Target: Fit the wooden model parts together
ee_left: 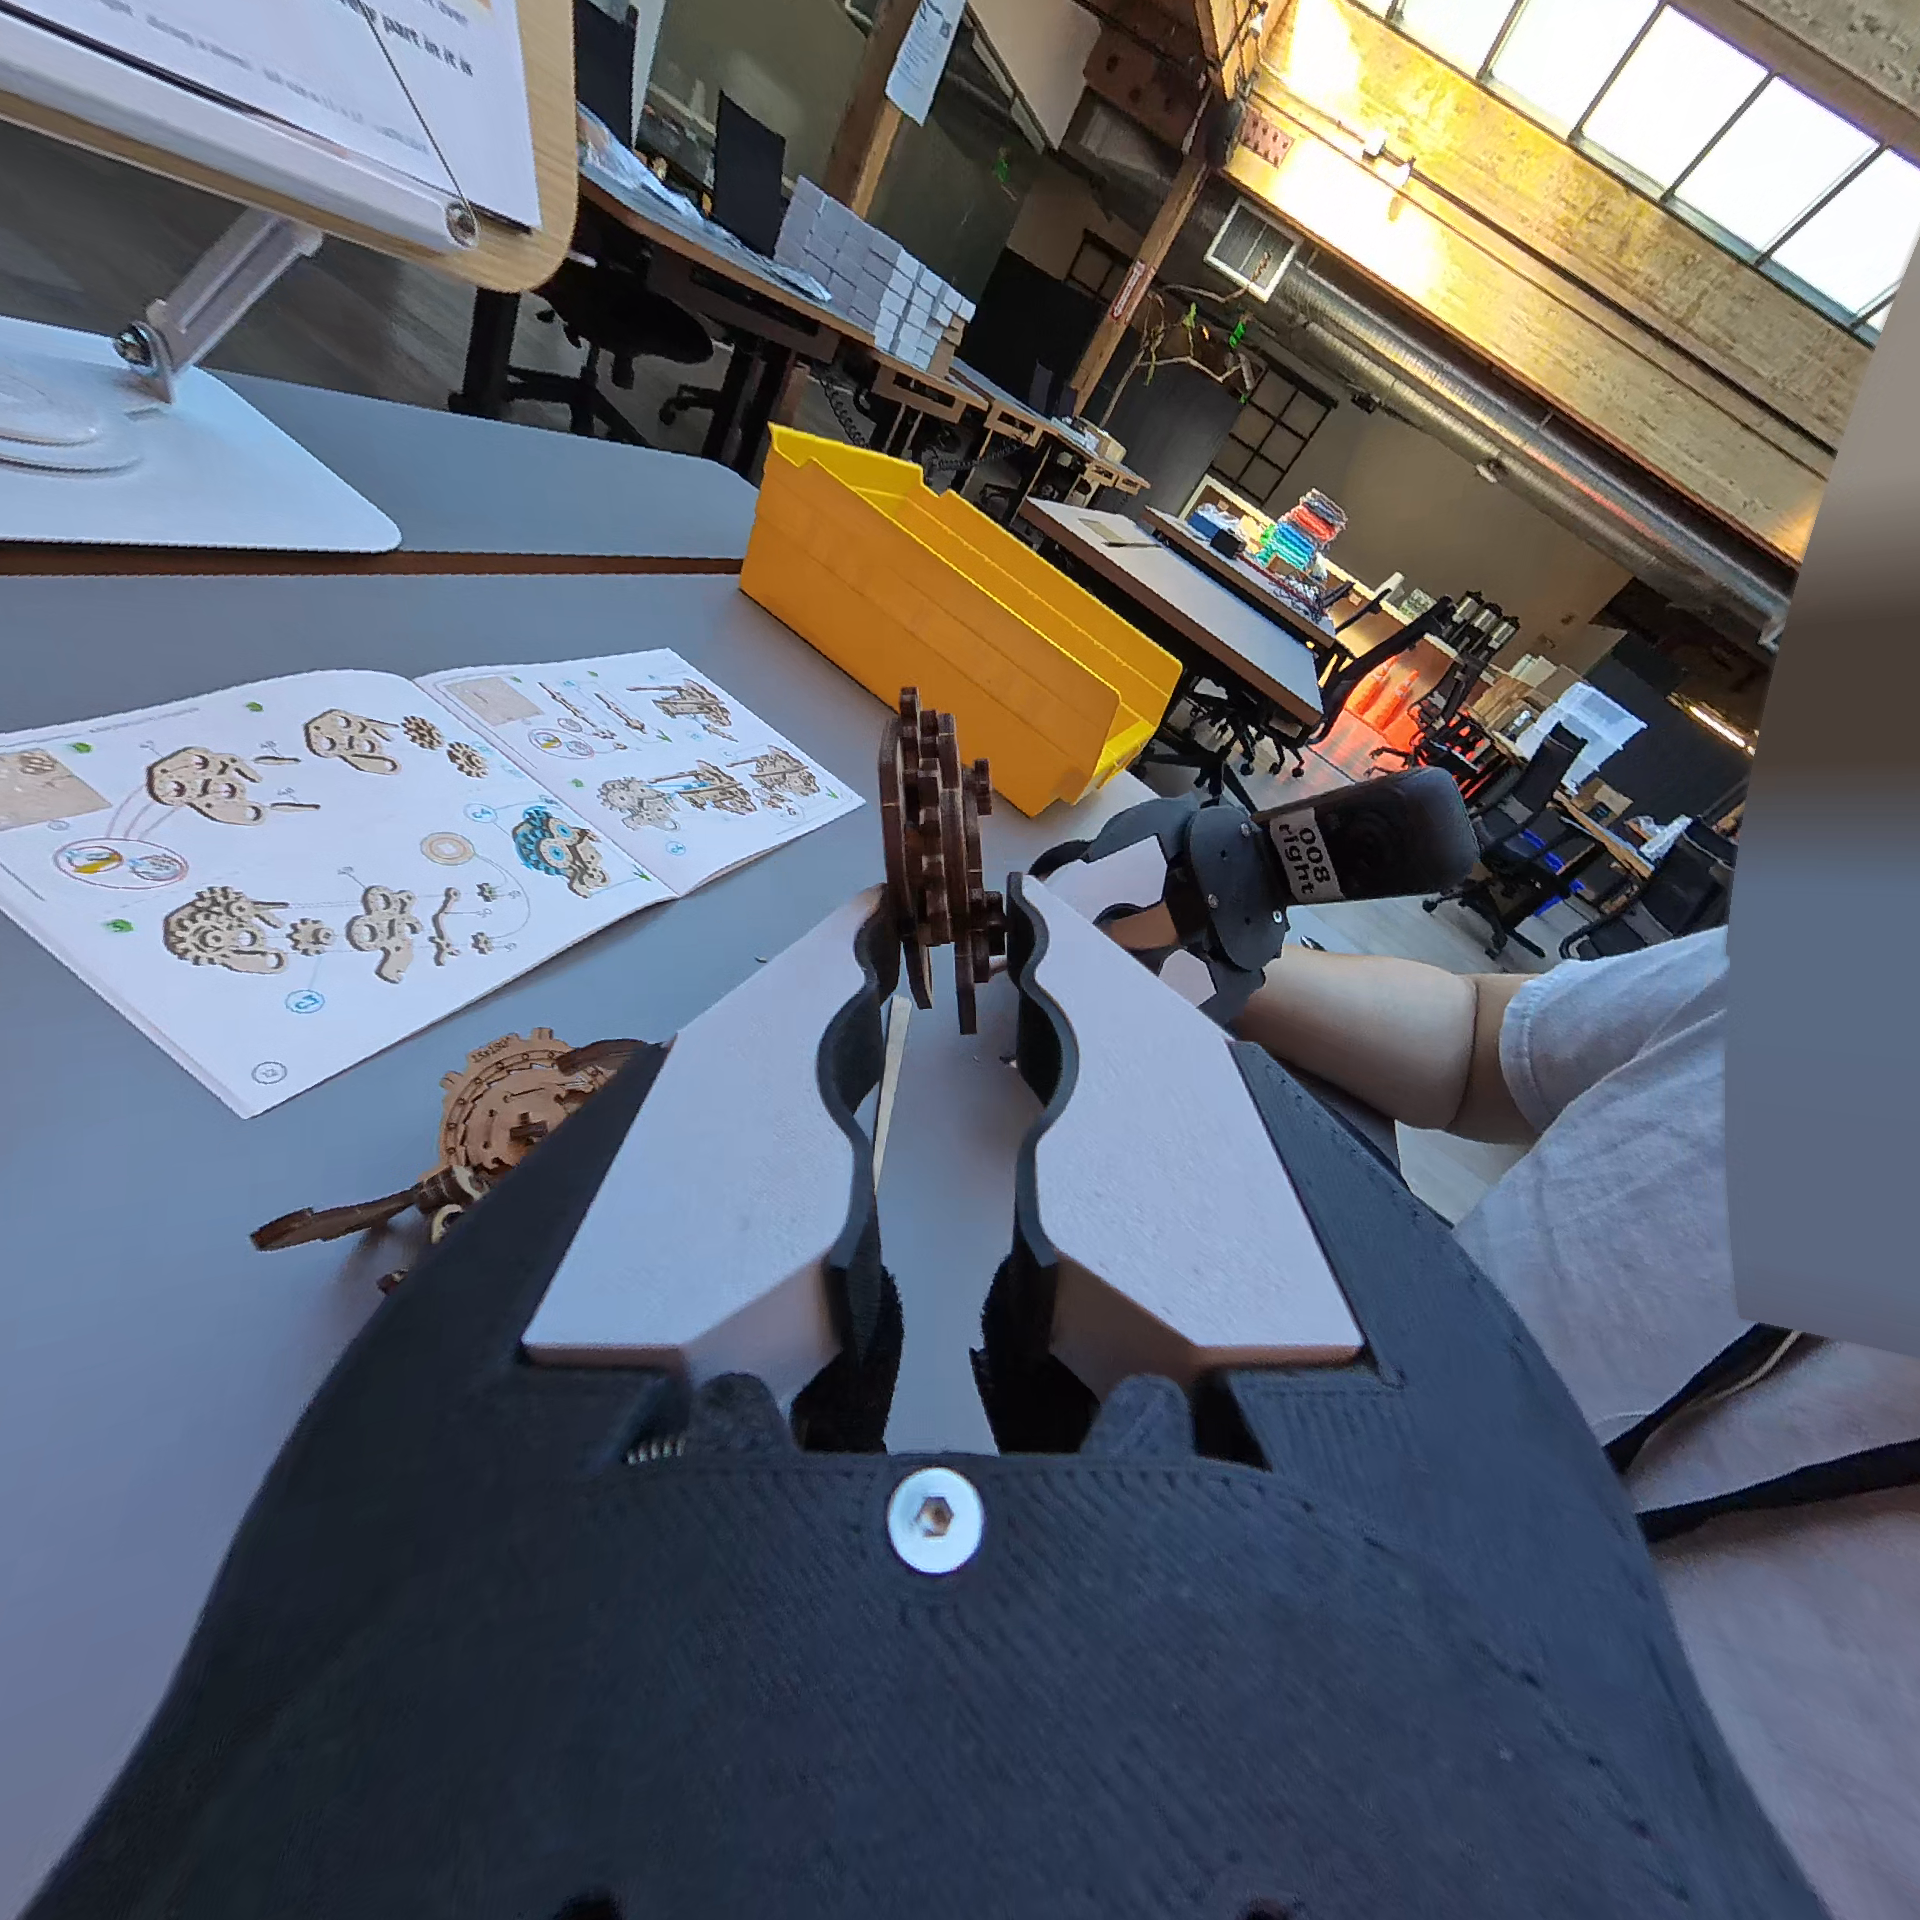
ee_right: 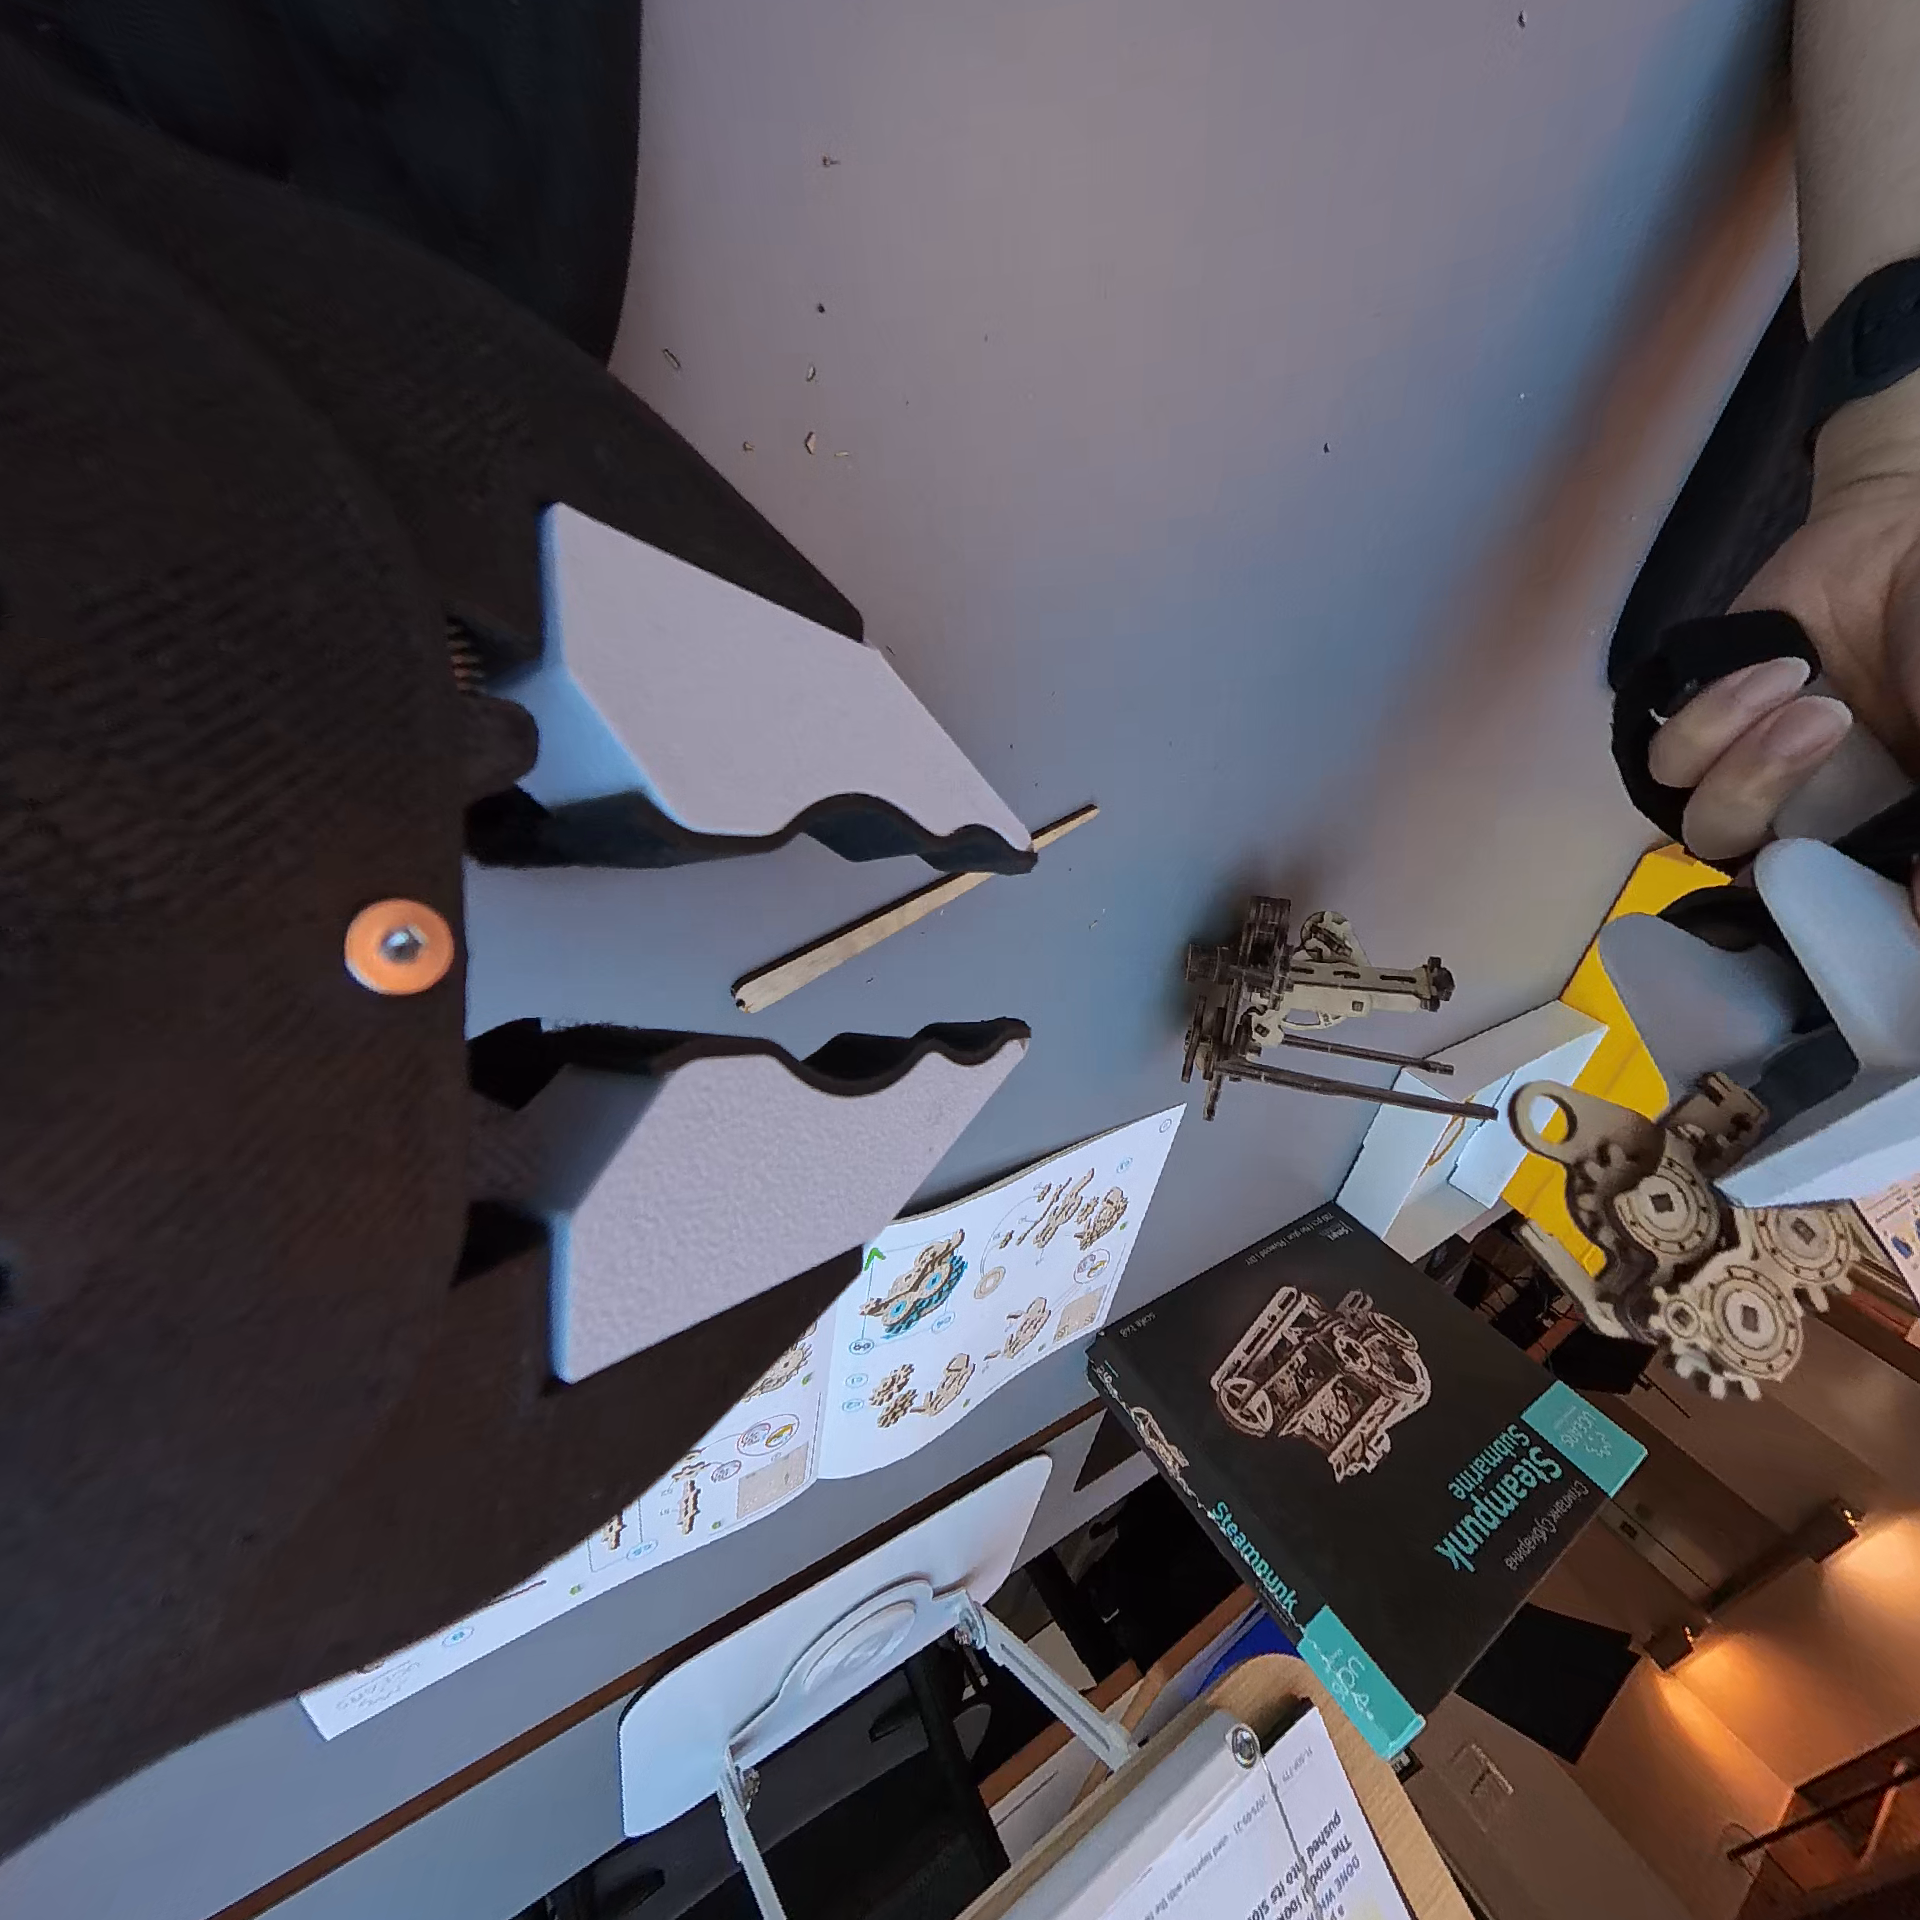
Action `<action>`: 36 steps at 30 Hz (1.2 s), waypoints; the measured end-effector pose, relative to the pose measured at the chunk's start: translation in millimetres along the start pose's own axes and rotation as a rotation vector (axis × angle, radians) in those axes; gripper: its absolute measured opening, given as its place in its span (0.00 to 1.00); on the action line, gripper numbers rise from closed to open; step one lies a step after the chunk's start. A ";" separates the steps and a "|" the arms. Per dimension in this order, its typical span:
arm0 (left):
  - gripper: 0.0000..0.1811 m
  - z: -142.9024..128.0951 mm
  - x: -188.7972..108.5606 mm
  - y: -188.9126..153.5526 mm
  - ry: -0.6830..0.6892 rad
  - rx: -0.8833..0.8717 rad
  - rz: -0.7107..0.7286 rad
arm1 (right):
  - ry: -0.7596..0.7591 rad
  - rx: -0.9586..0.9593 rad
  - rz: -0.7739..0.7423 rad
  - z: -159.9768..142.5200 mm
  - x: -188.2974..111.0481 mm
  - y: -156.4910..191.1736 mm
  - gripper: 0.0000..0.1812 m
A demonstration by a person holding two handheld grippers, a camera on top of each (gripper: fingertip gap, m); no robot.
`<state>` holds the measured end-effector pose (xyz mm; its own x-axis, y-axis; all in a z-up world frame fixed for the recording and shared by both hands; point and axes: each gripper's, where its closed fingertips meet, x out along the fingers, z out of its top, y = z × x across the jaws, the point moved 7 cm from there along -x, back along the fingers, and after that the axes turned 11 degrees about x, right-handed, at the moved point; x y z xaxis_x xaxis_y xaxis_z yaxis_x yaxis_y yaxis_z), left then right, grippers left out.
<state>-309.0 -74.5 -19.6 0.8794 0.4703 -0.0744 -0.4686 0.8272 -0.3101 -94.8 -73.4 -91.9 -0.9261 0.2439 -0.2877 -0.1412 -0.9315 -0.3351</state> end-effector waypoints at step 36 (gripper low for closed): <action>0.10 -61.1 50.0 -19.5 0.387 -0.186 -0.187 | -0.049 -0.026 0.008 5.3 -2.7 3.3 0.21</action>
<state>-250.8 -85.9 -75.2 0.9306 0.1404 -0.3379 -0.3074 0.8009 -0.5139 -94.6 -78.6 -87.5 -0.9435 0.2220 -0.2461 -0.1250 -0.9261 -0.3560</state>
